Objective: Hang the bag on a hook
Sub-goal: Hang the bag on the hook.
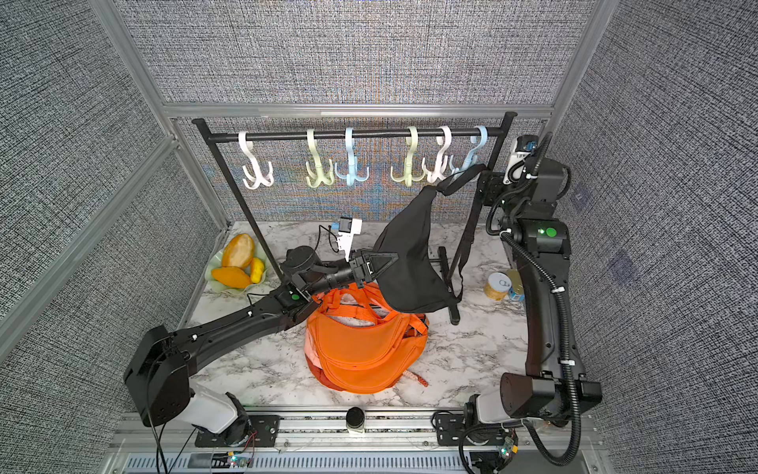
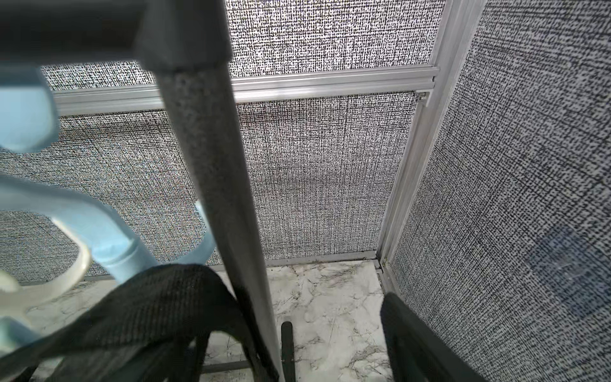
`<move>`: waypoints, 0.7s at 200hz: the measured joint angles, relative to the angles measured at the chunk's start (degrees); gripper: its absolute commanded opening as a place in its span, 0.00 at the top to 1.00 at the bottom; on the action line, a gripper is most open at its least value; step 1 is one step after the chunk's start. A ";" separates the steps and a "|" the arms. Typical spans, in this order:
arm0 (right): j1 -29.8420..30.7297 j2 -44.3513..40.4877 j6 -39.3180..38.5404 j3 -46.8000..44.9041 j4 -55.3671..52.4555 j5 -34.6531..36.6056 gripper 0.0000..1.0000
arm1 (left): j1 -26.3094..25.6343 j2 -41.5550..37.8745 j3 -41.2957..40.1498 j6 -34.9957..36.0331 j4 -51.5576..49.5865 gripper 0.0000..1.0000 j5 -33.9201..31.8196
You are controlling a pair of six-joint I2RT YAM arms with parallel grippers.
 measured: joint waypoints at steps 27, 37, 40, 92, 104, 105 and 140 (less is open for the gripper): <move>0.00 0.26 -0.37 1.09 0.04 -0.76 0.18 | 0.22 -0.90 0.02 0.68 -0.42 1.00 -0.68; 0.00 0.50 -0.87 1.62 0.42 -1.22 0.17 | 0.35 -1.09 -0.04 0.85 -0.83 1.00 -1.01; 0.00 0.59 -0.85 1.75 0.52 -1.38 0.17 | 0.39 -1.16 -0.07 0.85 -1.01 1.00 -1.01; 0.00 1.01 -1.51 0.81 0.79 -3.23 0.15 | 0.66 -1.18 -0.94 0.98 -2.29 1.00 -1.36; 0.00 0.35 -1.51 -0.83 0.85 -3.45 0.14 | 0.66 -1.18 -1.57 0.96 -2.32 1.00 -1.36; 0.00 0.26 -1.51 -1.03 0.83 -3.48 0.14 | 0.66 -1.18 -1.66 0.96 -2.32 1.00 -1.36; 0.00 -1.49 -1.49 -4.17 0.90 -4.09 0.11 | 0.66 -1.18 -3.50 0.74 -2.36 1.00 -1.36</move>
